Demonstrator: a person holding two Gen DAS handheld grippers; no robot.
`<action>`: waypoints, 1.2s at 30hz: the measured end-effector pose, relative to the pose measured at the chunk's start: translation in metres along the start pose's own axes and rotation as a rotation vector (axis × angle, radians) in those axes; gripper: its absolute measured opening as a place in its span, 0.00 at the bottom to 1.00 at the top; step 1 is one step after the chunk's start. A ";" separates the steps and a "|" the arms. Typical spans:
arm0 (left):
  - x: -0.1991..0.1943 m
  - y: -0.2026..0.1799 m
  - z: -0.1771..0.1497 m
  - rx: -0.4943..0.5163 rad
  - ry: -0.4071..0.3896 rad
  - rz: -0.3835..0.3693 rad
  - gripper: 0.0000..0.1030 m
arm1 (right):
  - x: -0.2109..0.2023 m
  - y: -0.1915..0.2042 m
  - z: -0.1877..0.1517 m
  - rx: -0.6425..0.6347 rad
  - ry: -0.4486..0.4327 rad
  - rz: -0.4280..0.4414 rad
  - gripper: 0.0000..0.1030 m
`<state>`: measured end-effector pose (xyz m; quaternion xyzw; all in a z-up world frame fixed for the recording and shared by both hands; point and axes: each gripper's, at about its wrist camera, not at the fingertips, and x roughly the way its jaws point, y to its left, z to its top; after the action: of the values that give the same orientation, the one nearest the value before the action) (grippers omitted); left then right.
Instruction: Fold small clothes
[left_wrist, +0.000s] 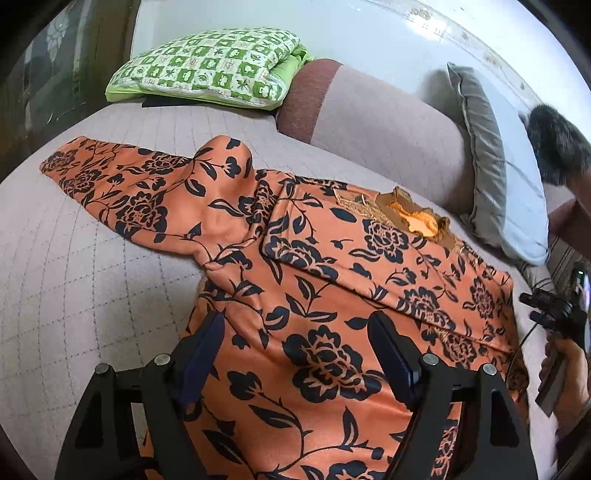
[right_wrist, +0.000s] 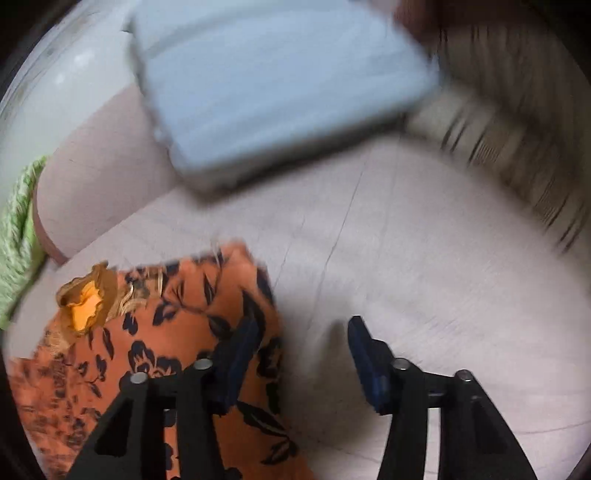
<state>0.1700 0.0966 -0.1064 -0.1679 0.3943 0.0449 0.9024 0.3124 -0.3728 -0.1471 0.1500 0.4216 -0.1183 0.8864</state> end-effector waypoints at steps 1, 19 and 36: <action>-0.002 0.000 0.000 0.002 -0.006 -0.003 0.78 | -0.014 0.002 -0.003 0.005 -0.015 0.064 0.58; -0.011 0.244 0.142 -0.334 -0.129 0.188 0.91 | -0.096 0.033 -0.115 -0.326 -0.025 0.278 0.77; 0.086 0.362 0.184 -0.483 0.006 0.329 0.05 | -0.035 0.045 -0.148 -0.306 0.063 0.318 0.94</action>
<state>0.2798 0.4943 -0.1497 -0.3119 0.3970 0.2827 0.8156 0.2009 -0.2744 -0.2012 0.0821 0.4330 0.0930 0.8928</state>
